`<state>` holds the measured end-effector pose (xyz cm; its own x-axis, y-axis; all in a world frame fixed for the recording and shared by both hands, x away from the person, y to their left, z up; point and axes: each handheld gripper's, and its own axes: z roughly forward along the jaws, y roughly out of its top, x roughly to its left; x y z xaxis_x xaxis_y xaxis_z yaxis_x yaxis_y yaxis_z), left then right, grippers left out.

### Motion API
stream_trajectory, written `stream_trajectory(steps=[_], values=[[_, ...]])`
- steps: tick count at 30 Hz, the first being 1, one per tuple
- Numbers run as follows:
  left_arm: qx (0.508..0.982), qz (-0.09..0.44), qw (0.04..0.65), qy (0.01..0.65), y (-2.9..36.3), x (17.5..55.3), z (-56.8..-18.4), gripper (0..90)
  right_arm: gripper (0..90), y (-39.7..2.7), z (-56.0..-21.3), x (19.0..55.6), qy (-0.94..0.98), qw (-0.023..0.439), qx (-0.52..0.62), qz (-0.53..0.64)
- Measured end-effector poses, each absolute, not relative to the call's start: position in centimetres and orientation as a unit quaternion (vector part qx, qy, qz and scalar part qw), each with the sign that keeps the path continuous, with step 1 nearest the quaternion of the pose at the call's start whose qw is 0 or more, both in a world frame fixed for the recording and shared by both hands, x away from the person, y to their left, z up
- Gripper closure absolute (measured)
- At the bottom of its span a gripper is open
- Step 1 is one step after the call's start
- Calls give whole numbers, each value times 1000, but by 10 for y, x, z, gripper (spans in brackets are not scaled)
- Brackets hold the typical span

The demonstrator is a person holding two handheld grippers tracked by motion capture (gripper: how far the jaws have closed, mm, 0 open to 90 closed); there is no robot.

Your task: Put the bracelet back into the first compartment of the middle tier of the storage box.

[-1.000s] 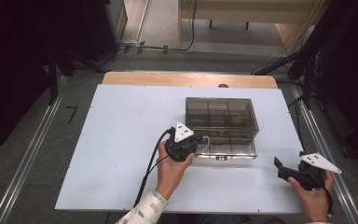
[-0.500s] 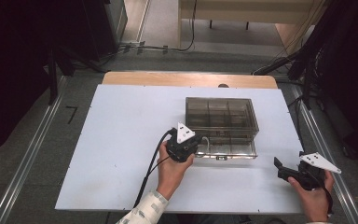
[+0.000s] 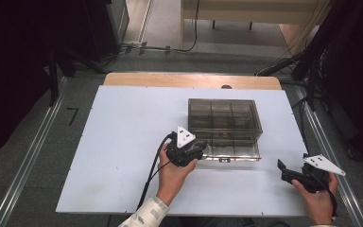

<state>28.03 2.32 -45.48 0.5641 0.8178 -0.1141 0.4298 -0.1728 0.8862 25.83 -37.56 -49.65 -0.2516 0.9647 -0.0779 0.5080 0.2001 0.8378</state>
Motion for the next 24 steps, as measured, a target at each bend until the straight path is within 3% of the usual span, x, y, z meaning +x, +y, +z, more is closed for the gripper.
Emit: stream_trajectory(steps=[3, 10, 19, 24], values=[[730, 205, 488, 432, 26, 279, -454, 426, 33, -375, -497, 258, 706, 319, 522, 357], [724, 214, 482, 444, 33, 276, -453, 279, 33, -376, -497, 258, 706, 320, 521, 358], [728, 207, 464, 460, 42, 271, -451, 124, 33, -376, -497, 258, 706, 318, 522, 358], [727, 200, 464, 465, 49, 269, -452, 96, 33, -375, -497, 258, 705, 318, 524, 356]])
